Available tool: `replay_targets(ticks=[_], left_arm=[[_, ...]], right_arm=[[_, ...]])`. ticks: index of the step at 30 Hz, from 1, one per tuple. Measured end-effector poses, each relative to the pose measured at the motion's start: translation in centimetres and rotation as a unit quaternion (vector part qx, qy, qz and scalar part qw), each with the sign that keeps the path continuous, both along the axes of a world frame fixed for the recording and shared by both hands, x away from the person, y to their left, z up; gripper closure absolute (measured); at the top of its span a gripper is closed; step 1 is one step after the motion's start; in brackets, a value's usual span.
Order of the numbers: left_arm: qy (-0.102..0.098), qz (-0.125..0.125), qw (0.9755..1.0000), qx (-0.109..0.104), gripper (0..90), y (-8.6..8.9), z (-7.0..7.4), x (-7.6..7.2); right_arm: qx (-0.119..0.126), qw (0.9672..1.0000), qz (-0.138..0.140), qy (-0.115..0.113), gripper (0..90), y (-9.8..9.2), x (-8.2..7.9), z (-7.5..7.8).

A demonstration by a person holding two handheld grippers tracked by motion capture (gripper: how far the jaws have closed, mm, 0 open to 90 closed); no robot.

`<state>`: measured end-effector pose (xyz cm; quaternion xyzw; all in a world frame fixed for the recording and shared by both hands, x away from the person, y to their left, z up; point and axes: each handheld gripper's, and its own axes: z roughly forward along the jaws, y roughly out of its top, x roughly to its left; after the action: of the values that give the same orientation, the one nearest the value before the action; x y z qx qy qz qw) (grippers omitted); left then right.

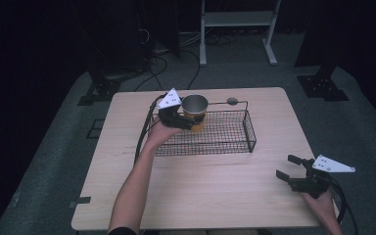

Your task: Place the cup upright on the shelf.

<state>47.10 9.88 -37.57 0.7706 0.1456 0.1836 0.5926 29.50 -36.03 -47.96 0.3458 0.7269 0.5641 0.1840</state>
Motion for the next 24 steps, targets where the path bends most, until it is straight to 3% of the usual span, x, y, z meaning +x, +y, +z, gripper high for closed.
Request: replay_targets(ticks=[18,24], left_arm=[[0.007,-0.031,0.9992,0.026,12.5,-1.8,-1.2,1.6],[0.02,-0.037,0.9987,0.028,12.5,-1.9,-1.8,2.0]], right_arm=[[0.001,1.0,0.001,0.001,13.7,0.0,0.0,0.0],[0.002,1.0,0.002,0.001,13.7,0.0,0.0,0.0]])
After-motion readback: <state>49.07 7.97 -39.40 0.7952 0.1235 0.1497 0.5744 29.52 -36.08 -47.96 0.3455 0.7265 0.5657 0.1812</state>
